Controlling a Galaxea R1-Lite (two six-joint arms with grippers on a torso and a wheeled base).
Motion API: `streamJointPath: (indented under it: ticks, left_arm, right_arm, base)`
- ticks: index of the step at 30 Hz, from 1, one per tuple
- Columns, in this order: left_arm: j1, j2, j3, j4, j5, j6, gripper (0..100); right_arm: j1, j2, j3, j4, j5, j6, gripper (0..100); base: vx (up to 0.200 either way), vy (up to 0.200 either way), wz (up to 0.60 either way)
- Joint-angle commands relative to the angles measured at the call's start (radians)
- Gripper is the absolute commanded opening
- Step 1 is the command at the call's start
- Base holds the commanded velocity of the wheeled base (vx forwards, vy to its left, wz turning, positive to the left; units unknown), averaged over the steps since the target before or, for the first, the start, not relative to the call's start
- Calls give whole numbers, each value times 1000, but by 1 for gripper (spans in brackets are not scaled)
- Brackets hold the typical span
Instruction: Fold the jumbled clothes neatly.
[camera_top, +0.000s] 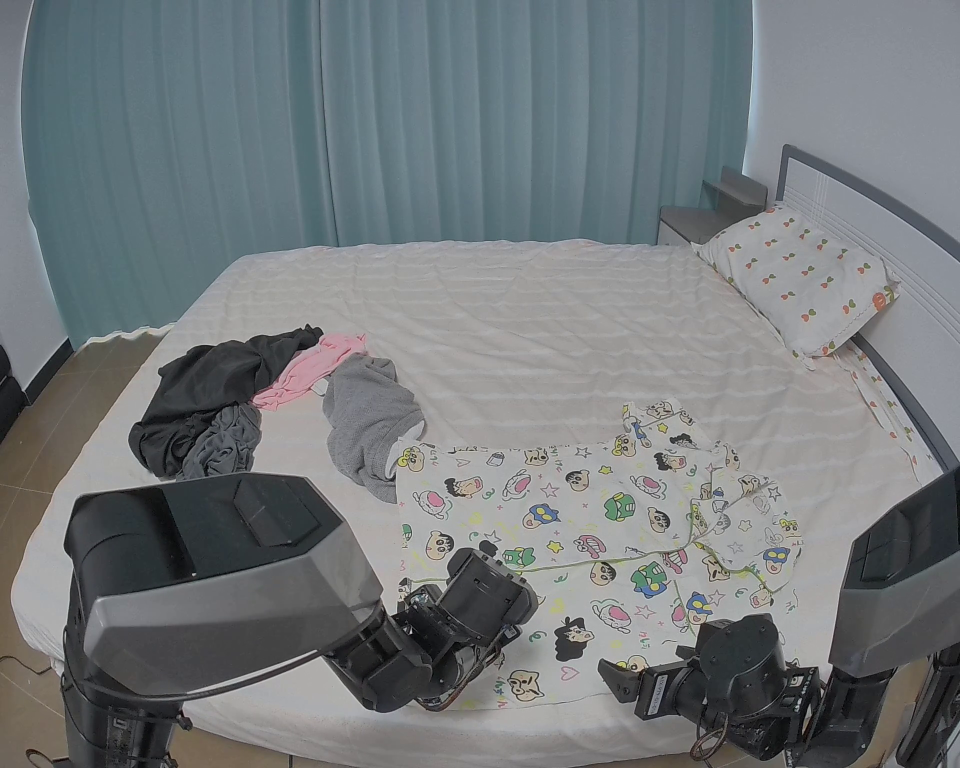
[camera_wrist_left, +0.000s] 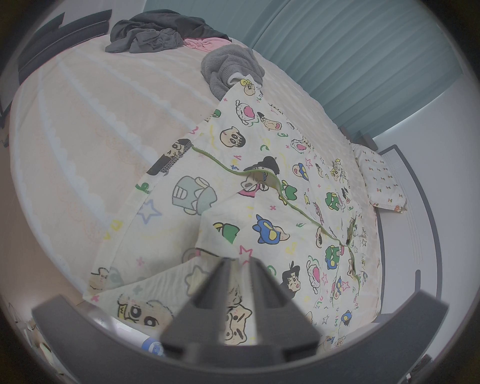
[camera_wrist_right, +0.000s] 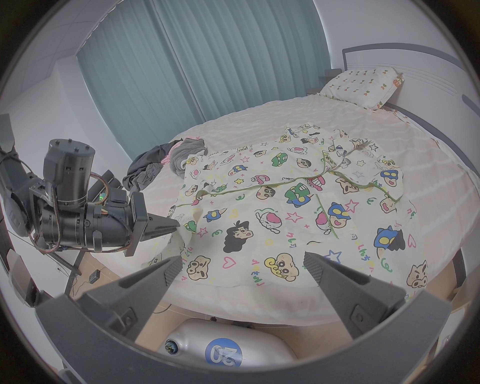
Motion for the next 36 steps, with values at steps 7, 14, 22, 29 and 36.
streamJointPath:
  ticks: [7, 14, 22, 29, 36]
  left_arm:
    - [37, -82, -19, 142, -5, 23, 0]
    - [41, -105, -2, 170, 5, 66, 0]
    - [84, -189, 30, 142, 90, 119, 0]
    - [110, -223, 110, -6, 103, 202, 0]
    - [107, -177, 181, -32, 47, 204, 0]
  right_arm:
    - [0, 4, 25, -34, 0, -1, 100]
    - [2, 2, 40, -54, 0, -4, 100]
    - [2, 2, 49, -54, 0, 4, 100]
    - [2, 2, 49, -54, 0, 5, 100]
    - [2, 4, 48, -54, 0, 7, 100]
  base:
    - [0, 0, 0]
    - [0, 0, 0]
    - [0, 0, 0]
    - [0, 0, 0]
    - [0, 0, 0]
